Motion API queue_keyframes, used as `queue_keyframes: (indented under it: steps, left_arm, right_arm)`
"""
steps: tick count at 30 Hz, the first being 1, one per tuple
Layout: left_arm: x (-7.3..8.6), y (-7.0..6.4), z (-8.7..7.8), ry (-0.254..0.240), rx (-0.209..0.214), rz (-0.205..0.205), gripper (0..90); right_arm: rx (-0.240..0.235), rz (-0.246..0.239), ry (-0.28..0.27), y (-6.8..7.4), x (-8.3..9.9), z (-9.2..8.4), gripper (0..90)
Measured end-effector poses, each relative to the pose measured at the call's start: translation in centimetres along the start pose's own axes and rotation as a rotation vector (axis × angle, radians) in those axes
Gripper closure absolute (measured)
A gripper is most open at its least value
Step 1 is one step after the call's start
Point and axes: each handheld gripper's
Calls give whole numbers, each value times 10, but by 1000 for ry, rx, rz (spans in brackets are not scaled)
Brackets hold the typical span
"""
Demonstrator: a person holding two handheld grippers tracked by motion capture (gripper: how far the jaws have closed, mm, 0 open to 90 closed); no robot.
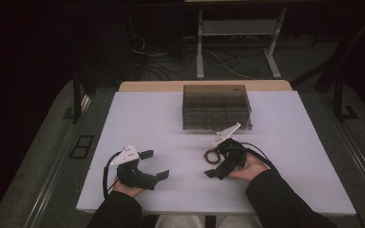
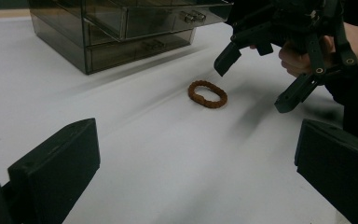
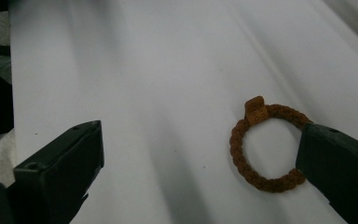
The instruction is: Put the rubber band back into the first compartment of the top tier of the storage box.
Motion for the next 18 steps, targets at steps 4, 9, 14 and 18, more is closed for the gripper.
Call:
queue_keyframes:
  steps: [4, 9, 14, 18]
  left_arm:
    - [0, 0, 0, 0, 0, 0, 0]
    - [0, 0, 0, 1, 1, 0, 0]
    - [0, 0, 0, 1, 2, 2, 0]
    - [0, 0, 0, 1, 2, 1, 0]
  right_arm:
    - [-2, 2, 12, -2, 0, 4, 1]
    - [-13, -14, 5, -3, 1, 7, 132]
    - [-7, -21, -1, -5, 0, 8, 191]
    - [11, -27, 13, -6, 0, 10, 259]
Point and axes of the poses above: each handheld gripper's, and its own axes: z roughly forward along the jaws, x roughly out of its underside, y roughly to its left, and after that the axes turned 1 degree about -x, right-handed
